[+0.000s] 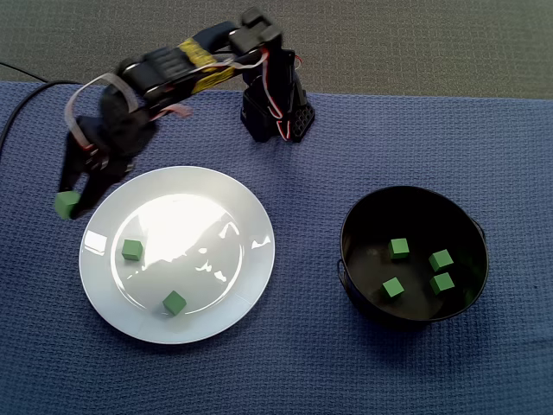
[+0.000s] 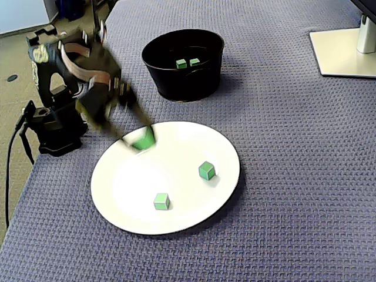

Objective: Pick up the items on the white plate and put them in the black container.

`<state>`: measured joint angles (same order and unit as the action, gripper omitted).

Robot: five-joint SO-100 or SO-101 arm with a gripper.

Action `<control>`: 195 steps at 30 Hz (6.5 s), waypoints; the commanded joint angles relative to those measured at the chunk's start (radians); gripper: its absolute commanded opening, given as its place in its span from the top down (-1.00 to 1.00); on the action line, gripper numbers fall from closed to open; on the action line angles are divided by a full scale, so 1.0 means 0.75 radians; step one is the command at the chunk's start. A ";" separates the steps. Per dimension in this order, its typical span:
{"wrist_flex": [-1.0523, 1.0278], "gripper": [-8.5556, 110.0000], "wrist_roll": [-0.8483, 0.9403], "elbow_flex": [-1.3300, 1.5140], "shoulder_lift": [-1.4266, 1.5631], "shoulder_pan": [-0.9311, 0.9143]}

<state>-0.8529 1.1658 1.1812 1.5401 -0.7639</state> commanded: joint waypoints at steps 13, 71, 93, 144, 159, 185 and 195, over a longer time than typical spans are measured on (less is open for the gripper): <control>0.137 0.86 -1.254 0.372 0.894 1.162; -0.141 0.35 0.652 0.368 0.243 0.241; -0.016 0.37 0.974 0.309 -0.333 -0.049; 0.205 0.76 0.924 0.356 -0.612 -0.033; 0.200 0.86 0.837 0.419 -0.511 -0.022; -0.133 0.86 -0.937 0.088 0.738 0.945; 0.419 0.86 -0.998 0.832 0.828 1.571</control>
<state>-0.7302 0.4249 1.6168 2.1292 0.3068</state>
